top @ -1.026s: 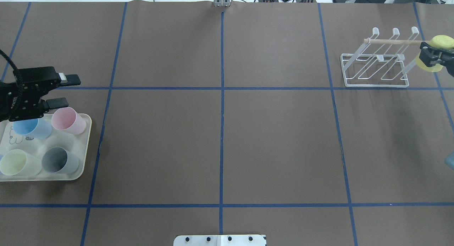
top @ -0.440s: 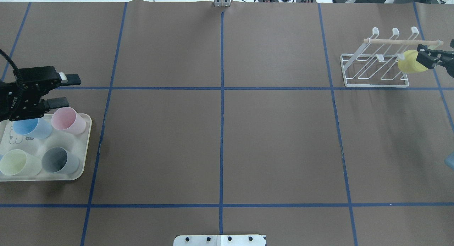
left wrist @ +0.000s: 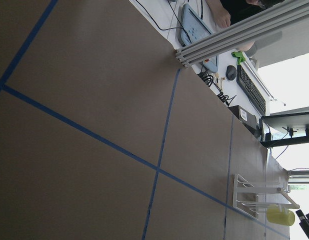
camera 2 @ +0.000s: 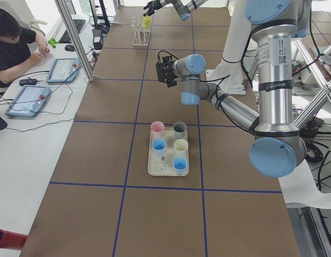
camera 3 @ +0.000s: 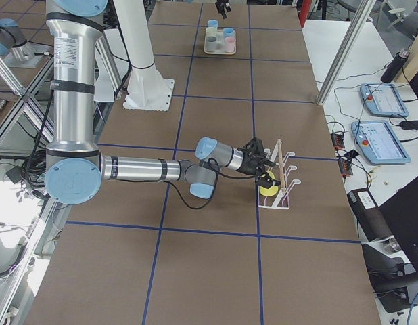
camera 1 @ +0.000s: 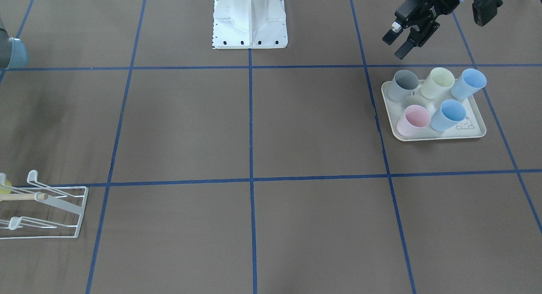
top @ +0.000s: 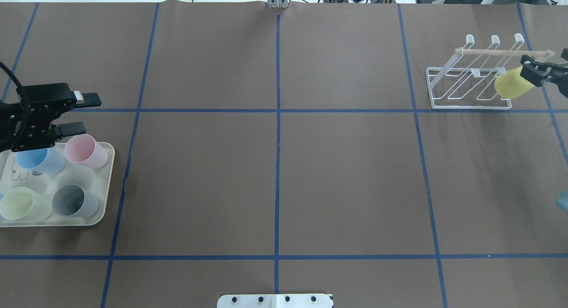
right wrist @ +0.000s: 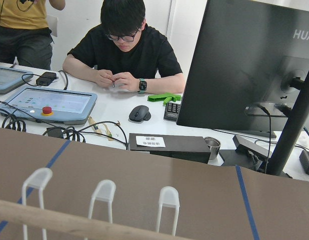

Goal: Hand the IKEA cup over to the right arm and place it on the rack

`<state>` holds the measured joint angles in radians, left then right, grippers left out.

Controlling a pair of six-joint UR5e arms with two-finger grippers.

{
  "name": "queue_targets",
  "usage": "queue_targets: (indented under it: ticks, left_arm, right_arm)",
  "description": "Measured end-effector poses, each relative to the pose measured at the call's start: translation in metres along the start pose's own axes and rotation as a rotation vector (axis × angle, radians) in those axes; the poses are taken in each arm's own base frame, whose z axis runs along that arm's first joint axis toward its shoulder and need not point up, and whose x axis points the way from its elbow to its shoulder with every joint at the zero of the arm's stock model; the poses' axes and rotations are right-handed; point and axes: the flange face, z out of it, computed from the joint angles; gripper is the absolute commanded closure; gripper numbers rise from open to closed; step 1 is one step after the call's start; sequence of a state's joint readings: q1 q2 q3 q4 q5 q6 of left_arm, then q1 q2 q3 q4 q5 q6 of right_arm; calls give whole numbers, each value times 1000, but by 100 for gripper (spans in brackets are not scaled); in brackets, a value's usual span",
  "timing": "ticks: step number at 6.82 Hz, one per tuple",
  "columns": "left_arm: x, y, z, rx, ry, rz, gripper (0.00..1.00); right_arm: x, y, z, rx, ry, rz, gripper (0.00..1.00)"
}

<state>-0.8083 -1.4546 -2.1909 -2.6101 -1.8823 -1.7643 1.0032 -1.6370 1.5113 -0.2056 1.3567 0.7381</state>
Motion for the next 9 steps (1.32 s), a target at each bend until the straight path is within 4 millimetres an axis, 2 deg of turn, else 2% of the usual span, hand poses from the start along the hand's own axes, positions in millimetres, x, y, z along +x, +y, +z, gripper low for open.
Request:
queue_targets:
  ticks: [1, 3, 4, 6, 7, 9]
  left_arm:
    - [-3, -1, -3, -10, -14, 24, 0]
    - [-23, -20, -14, -26, -134, 196, 0]
    - [-36, -31, -15, -39, -226, 296, 0]
    - [-68, -45, -8, -103, -407, 485, 0]
    - [-83, -50, -4, -149, -485, 574, 0]
    - [-120, -73, -1, -236, -586, 739, 0]
  right_arm:
    - [-7, -8, -5, 2, -30, 6, 2]
    - [-20, -28, -21, -38, -105, 21, 1]
    - [-27, -52, -35, -85, -127, 29, 1]
    - [-32, -123, -69, -238, -194, 80, 1]
    - [-36, -153, -77, -306, -243, 117, 1]
    - [-65, -197, -81, -407, -351, 277, 1]
